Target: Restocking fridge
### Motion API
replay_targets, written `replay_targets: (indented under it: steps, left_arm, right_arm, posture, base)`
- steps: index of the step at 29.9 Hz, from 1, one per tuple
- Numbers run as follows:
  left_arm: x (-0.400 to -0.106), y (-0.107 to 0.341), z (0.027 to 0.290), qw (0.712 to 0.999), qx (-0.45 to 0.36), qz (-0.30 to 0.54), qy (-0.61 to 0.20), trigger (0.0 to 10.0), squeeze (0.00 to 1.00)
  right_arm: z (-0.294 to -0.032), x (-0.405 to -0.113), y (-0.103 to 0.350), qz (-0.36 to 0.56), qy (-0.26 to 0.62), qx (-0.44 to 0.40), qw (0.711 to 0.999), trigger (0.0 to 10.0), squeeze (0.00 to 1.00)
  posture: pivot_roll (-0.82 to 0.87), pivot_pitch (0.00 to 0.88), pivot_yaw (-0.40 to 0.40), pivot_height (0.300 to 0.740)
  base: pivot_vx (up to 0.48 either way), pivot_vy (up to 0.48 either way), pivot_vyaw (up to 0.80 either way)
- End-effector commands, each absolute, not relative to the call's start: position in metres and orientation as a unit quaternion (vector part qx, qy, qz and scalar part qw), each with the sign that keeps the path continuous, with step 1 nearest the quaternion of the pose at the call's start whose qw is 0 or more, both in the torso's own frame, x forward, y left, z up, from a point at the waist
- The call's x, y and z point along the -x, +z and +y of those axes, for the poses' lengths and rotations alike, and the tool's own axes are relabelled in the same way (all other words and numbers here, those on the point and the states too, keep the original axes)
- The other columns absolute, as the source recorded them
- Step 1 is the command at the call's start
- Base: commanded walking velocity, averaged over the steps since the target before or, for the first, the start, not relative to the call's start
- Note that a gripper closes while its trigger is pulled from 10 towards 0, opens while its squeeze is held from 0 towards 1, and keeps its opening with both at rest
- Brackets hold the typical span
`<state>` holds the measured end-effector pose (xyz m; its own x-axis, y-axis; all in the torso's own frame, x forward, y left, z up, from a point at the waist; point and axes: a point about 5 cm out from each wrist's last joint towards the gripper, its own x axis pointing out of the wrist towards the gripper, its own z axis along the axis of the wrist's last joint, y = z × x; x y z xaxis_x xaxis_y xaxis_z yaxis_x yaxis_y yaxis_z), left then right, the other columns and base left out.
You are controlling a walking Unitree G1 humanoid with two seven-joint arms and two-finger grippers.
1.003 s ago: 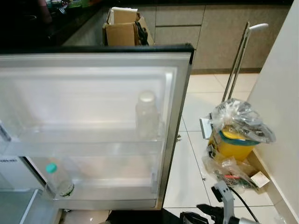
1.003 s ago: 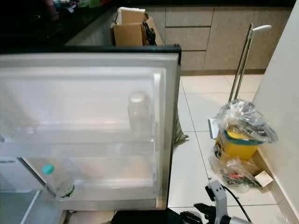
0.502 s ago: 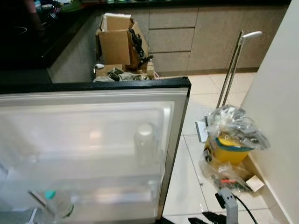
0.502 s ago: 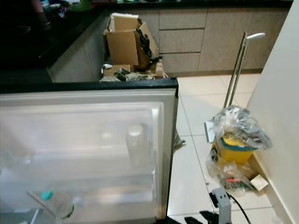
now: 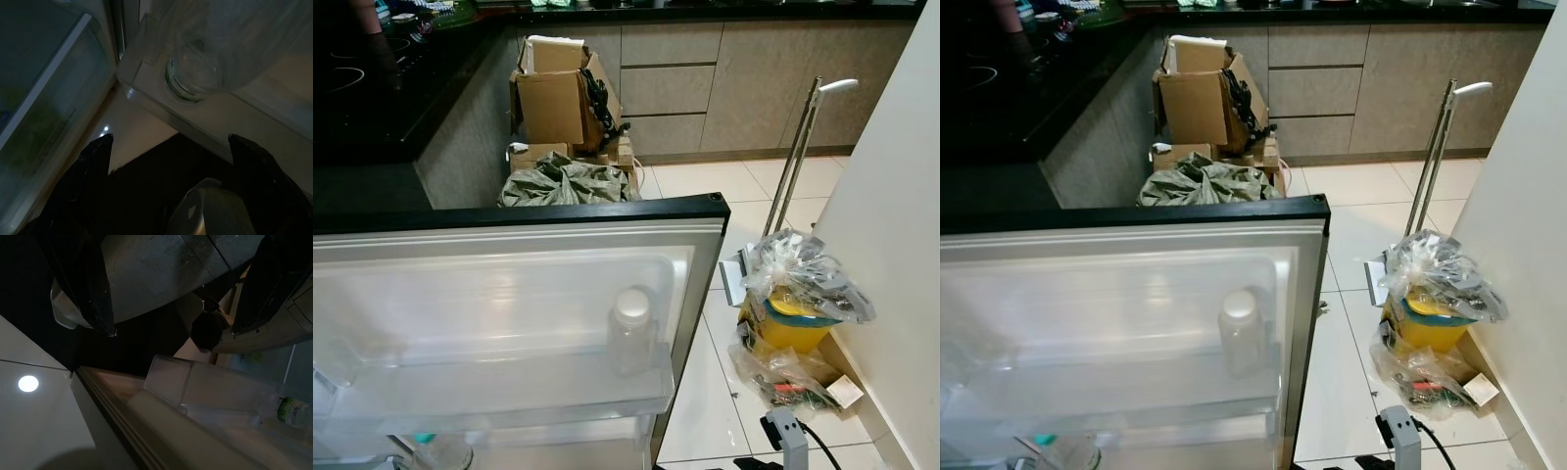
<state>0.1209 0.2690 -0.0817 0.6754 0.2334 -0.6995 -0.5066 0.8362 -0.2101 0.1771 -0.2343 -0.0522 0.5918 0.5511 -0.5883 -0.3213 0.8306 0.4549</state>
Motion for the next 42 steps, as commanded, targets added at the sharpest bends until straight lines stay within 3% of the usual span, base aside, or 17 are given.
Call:
replay_targets:
  steps: [1, 15, 36, 42]
  left_arm:
    - [-0.118, -0.085, 0.263, 0.889, 0.202, 0.357, 0.204, 10.0, 0.0]
    - [-0.118, -0.087, 0.258, 0.887, 0.203, 0.366, 0.195, 10.0, 0.0]
    - [-0.121, -0.088, 0.256, 0.883, 0.207, 0.375, 0.192, 10.0, 0.0]
    - [-0.121, -0.09, 0.251, 0.878, 0.215, 0.384, 0.188, 10.0, 0.0]
  right_arm:
    - [-0.234, -0.174, -0.054, 0.381, 0.246, -0.155, 0.878, 10.0, 0.0]
    - [-0.235, -0.17, -0.058, 0.387, 0.224, -0.162, 0.88, 10.0, 0.0]
    - [-0.232, -0.169, -0.059, 0.385, 0.232, -0.167, 0.878, 10.0, 0.0]
    - [-0.232, -0.168, -0.06, 0.39, 0.23, -0.167, 0.876, 10.0, 0.0]
  posture:
    - [-0.05, 0.051, 0.013, 0.646]
    - [-0.05, 0.047, 0.007, 0.651]
    - [-0.05, 0.045, 0.008, 0.737]
    - [-0.05, 0.043, 0.006, 0.74]
  base:
    - [0.0, 0.0, 0.0]
    - [0.0, 0.0, 0.0]
    - [0.0, 0.0, 0.0]
    - [0.0, 0.0, 0.0]
